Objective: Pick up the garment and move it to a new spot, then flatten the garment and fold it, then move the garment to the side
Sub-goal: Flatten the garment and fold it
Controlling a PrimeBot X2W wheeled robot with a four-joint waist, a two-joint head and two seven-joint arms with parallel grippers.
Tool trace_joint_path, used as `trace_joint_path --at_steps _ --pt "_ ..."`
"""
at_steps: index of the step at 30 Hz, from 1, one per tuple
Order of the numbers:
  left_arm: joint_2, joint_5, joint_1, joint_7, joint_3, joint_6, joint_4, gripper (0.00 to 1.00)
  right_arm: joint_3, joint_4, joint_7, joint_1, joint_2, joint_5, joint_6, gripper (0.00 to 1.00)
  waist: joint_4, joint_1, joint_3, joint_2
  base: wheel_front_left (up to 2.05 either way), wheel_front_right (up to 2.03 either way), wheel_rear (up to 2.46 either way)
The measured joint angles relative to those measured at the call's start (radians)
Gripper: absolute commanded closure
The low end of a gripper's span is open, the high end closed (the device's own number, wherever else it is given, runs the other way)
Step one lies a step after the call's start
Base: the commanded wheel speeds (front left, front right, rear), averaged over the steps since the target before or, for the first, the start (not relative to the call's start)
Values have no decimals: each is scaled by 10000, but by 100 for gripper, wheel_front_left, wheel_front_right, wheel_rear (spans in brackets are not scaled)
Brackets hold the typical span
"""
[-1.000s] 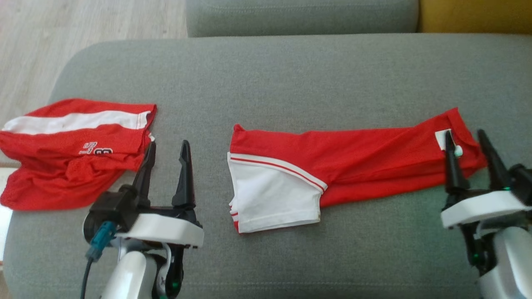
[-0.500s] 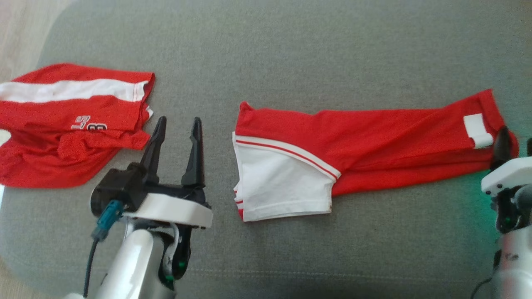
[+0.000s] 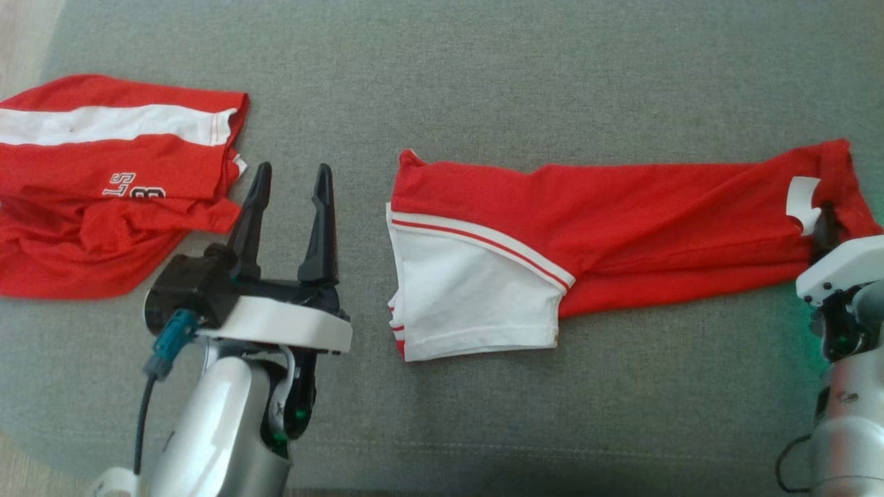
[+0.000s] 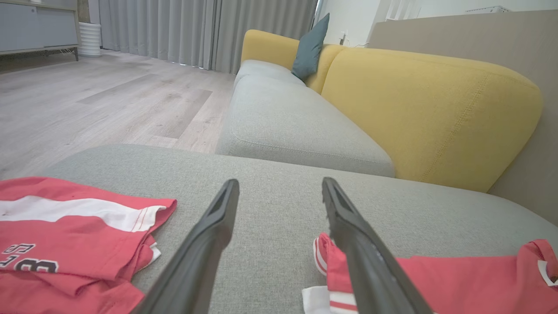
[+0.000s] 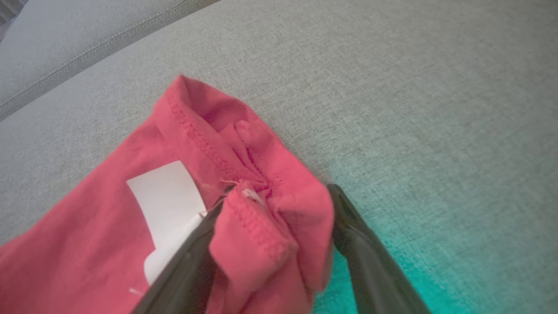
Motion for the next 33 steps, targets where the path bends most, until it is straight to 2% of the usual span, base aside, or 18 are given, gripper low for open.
trace_joint_path --at_steps 1,2,3,4,11,20,23,29,33 --pt "0 -4 -23 0 19 0 2 0 8 -2 27 -3 0 4 0 0 -8 0 21 0 0 0 0" --pt "0 -4 -42 0 46 0 4 0 48 0 71 -5 -10 17 0 18 -19 0 35 0 0 0 0" --pt "0 -4 -74 0 71 0 6 0 92 6 94 -10 -19 92 0 94 -27 0 43 0 0 0 0" --pt "-4 -4 -131 0 146 0 8 0 180 21 107 -10 -23 178 0 100 -38 0 34 0 0 0 0" --pt "-8 -4 -122 0 268 0 48 0 100 -198 178 80 79 -357 0 100 -138 0 -225 0 0 0 0" --pt "-10 -4 62 0 265 0 50 0 -2173 -1517 -59 635 56 -2263 0 100 -313 0 -829 0 0 0 0" --pt "-10 -6 207 0 263 0 69 0 -2491 -1701 -119 623 73 -2562 0 100 -350 0 -1019 0 0 0 0" --pt "-10 -6 431 0 251 2 84 0 -1797 -1653 -176 609 134 -1981 0 100 -374 0 -1334 0 0 0 0" --pt "-8 -8 661 0 240 2 113 0 -495 -1379 -176 605 142 -570 0 100 -340 0 -1621 0 0 0 0"
